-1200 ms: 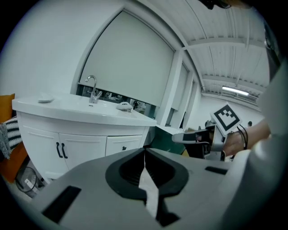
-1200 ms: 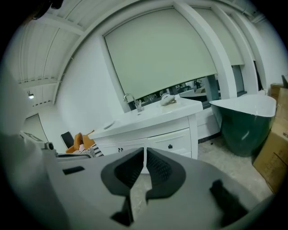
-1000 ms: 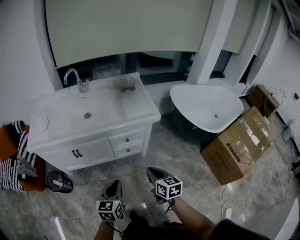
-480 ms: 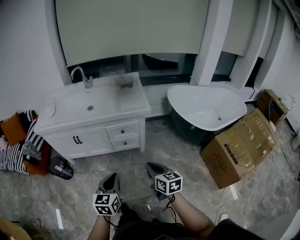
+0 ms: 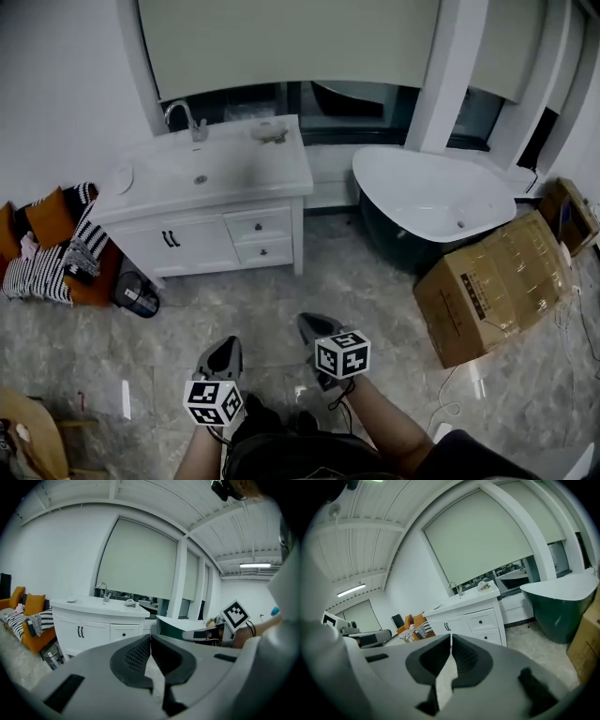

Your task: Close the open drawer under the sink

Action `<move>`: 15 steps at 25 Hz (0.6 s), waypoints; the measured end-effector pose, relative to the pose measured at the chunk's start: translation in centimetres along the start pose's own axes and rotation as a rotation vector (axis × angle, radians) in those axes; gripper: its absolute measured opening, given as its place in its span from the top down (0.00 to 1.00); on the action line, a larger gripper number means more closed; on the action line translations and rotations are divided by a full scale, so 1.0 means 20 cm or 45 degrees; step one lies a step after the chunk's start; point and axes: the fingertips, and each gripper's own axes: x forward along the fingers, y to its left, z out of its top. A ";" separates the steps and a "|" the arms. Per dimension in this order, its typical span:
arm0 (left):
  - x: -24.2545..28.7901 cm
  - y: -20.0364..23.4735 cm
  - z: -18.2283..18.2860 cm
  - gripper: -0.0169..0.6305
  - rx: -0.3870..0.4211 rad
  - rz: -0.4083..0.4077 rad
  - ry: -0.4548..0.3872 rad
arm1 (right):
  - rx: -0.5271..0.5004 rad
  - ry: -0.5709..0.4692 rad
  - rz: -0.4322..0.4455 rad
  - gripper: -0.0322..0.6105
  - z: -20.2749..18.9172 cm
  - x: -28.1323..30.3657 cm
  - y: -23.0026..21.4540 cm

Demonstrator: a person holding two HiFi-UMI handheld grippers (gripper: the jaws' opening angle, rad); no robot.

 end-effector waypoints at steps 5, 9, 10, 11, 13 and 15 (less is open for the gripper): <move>-0.08 -0.01 -0.05 0.95 0.013 0.039 0.019 | -0.035 0.029 0.044 0.90 -0.06 -0.03 0.06; -0.10 -0.06 -0.04 0.95 0.023 0.000 0.006 | -0.114 0.034 0.065 0.90 -0.06 -0.05 0.14; -0.10 -0.07 -0.04 0.95 0.027 -0.015 0.002 | -0.130 0.032 0.069 0.90 -0.06 -0.05 0.16; -0.11 -0.09 -0.04 0.95 0.031 -0.028 -0.002 | -0.142 0.030 0.073 0.90 -0.06 -0.06 0.18; -0.15 -0.09 -0.04 0.95 0.036 -0.049 -0.007 | -0.160 0.028 0.075 0.90 -0.07 -0.07 0.24; -0.20 -0.08 -0.04 0.95 0.031 -0.062 -0.013 | -0.177 0.025 0.068 0.90 -0.08 -0.08 0.30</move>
